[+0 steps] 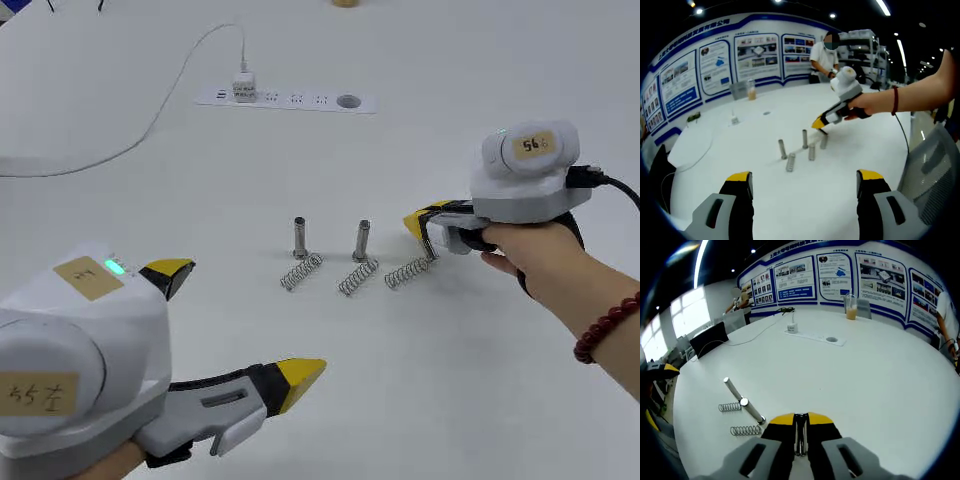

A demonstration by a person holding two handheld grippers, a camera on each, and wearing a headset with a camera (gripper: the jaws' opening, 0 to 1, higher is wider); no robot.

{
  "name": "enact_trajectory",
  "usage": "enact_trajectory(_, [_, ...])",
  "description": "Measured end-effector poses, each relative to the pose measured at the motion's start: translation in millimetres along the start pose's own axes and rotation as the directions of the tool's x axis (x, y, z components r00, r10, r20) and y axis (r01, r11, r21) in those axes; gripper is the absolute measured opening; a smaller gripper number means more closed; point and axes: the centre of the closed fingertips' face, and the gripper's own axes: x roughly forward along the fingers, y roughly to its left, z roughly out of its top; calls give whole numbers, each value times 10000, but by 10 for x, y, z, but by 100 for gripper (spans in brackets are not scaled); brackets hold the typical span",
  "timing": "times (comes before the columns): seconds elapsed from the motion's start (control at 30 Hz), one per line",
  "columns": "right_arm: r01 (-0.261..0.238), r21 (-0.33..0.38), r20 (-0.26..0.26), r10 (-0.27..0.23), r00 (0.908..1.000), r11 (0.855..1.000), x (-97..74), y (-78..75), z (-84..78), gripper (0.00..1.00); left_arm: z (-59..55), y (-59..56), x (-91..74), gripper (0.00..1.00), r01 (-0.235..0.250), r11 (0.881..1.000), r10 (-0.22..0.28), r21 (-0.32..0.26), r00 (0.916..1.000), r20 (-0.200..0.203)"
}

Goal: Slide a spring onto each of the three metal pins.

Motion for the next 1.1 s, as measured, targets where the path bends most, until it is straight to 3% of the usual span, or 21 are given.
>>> enact_trajectory(0.5, [26, -39, 271, -25, 9996, 10000, -120, 38, 77, 9, 51, -8, -19, 87, -32, 9998, 30, 177, 9999, 123])
enact_trajectory(1.1, [-27, -554, -23, 26, 10000, 9985, -208, 125, 27, 9, 66, -19, -40, 86, -33, 9996, 29, 276, 9999, 155])
